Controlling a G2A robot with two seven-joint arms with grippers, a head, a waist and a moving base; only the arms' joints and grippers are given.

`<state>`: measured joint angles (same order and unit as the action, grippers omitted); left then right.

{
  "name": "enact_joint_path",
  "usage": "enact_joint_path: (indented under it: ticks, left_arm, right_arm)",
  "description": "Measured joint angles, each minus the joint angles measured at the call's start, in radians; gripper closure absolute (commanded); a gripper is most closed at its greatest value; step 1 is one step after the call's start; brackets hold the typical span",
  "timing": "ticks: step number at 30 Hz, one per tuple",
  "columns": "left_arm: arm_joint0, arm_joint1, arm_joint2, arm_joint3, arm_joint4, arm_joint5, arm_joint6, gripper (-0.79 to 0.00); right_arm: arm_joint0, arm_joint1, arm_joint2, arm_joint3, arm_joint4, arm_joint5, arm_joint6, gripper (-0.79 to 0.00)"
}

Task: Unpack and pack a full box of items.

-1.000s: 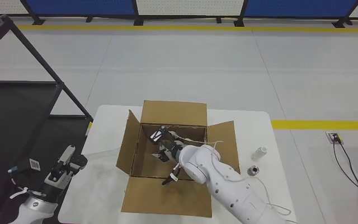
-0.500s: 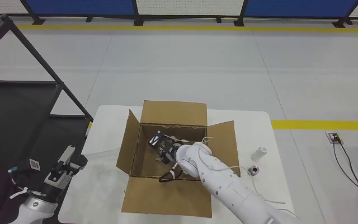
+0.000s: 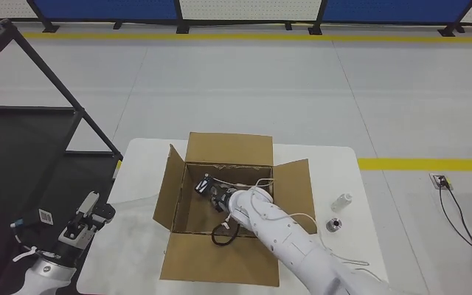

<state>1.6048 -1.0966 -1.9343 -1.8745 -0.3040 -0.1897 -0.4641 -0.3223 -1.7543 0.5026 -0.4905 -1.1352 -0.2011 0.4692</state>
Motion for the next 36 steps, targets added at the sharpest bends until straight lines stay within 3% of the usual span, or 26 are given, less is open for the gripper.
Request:
enact_joint_path:
  ticks: [5,6,7,17,23,31,36]
  left_arm:
    - [0.0,0.0,0.0,0.0,0.0,0.0,0.0,-0.785]
    - [0.0,0.0,0.0,0.0,0.0,0.0,0.0,-0.785]
    - [0.0,0.0,0.0,0.0,0.0,0.0,0.0,-0.785]
    - [0.0,0.0,0.0,0.0,0.0,0.0,0.0,-0.785]
    - [0.0,0.0,0.0,0.0,0.0,0.0,0.0,-0.785]
    - [0.0,0.0,0.0,0.0,0.0,0.0,0.0,-0.785]
    - [0.0,0.0,0.0,0.0,0.0,0.0,0.0,-0.785]
  right_arm:
    - [0.011,-0.025,-0.003,0.047,0.001,-0.015,-0.014,-0.222]
    - [0.013,-0.031,-0.003,0.056,0.002,-0.019,-0.02,-0.154]
    - [0.014,-0.034,-0.003,0.062,0.002,-0.023,-0.025,0.0]
    - [0.031,-0.042,0.029,0.117,0.022,-0.087,-0.1,0.0]
    - [0.031,-0.021,0.065,0.123,0.042,-0.146,-0.141,0.0]
    - [-0.036,0.052,0.12,0.011,0.009,-0.213,-0.202,0.0]
    - [-0.168,0.14,0.197,-0.218,-0.067,-0.172,-0.226,0.0]
